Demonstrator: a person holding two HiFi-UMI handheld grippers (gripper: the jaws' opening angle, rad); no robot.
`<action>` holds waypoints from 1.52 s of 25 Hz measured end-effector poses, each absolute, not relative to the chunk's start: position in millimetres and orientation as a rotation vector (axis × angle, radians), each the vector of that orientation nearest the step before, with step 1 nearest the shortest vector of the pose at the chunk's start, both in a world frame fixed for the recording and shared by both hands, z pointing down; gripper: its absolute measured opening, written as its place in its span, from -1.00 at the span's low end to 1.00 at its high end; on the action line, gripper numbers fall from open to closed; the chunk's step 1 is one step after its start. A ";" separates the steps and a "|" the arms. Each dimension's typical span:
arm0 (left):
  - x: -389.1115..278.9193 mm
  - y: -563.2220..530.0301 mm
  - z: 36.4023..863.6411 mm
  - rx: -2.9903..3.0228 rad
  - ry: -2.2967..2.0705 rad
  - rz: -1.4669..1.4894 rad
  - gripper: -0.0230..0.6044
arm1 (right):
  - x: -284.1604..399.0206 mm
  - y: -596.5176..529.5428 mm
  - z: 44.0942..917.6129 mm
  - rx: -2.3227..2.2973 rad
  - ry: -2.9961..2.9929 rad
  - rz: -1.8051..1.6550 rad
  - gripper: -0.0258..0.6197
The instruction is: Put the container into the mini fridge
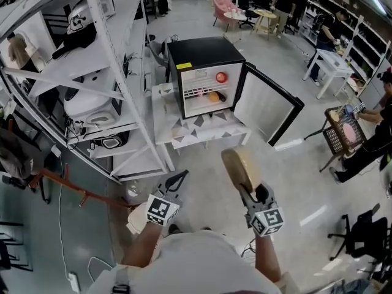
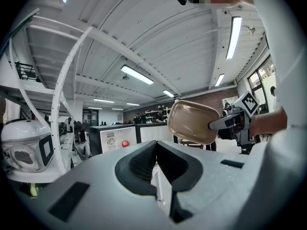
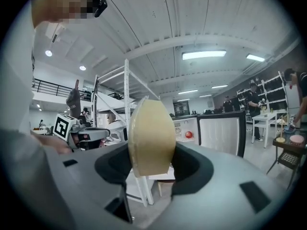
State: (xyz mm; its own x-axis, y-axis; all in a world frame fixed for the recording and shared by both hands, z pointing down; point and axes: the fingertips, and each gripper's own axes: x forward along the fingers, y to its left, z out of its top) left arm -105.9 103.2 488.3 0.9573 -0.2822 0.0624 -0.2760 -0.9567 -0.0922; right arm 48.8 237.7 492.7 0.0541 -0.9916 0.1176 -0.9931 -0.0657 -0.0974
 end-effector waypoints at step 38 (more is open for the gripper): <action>-6.5 -23.1 509.0 -3.102 0.408 -0.110 -0.91 | 137.9 123.3 511.6 2.244 -2.102 0.315 -0.20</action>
